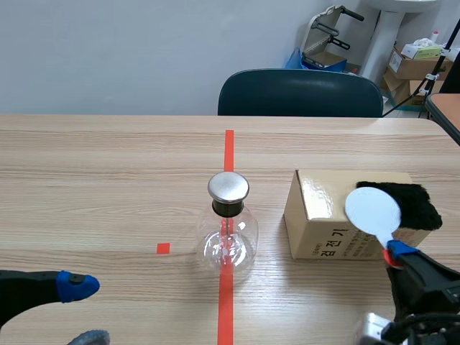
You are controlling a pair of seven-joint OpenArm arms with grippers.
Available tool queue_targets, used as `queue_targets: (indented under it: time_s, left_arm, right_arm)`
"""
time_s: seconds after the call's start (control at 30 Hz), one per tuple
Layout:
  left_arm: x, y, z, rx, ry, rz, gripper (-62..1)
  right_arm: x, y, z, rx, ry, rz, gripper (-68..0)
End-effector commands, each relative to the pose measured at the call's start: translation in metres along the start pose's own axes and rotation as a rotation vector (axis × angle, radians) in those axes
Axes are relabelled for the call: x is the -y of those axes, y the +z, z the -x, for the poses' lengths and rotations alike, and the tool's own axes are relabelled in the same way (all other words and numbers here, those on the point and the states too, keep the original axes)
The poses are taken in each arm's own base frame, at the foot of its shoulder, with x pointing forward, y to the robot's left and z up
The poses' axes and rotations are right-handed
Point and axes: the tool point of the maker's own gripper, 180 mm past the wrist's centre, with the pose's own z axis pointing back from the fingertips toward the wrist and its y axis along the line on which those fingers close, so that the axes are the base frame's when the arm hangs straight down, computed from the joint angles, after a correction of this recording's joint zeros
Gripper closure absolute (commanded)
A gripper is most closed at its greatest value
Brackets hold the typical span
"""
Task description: Do the electroscope experiment
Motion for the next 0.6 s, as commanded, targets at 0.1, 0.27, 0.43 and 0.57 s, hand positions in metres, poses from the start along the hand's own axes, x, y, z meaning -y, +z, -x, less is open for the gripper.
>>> queue_targets:
  time_s: [0.1,0.27,0.43,0.57]
  left_arm:
    - [0.001,-0.003,-0.007,0.031,0.0,0.002,-33.2]
    - [0.001,-0.003,-0.007,0.031,0.0,0.002,-33.2]
    - [0.001,-0.003,-0.006,0.028,0.0,0.002,-33.2]
    - [0.001,-0.003,-0.006,0.024,0.0,0.002,-33.2]
  right_arm:
    - [0.011,0.008,0.052,-0.281,0.029,0.049,-0.4]
    - [0.01,0.002,0.023,-0.109,0.038,0.045,-0.4]
    - [0.009,0.001,-0.005,0.042,0.039,0.042,-0.4]
    - [0.01,0.005,0.035,-0.179,0.034,0.043,-0.4]
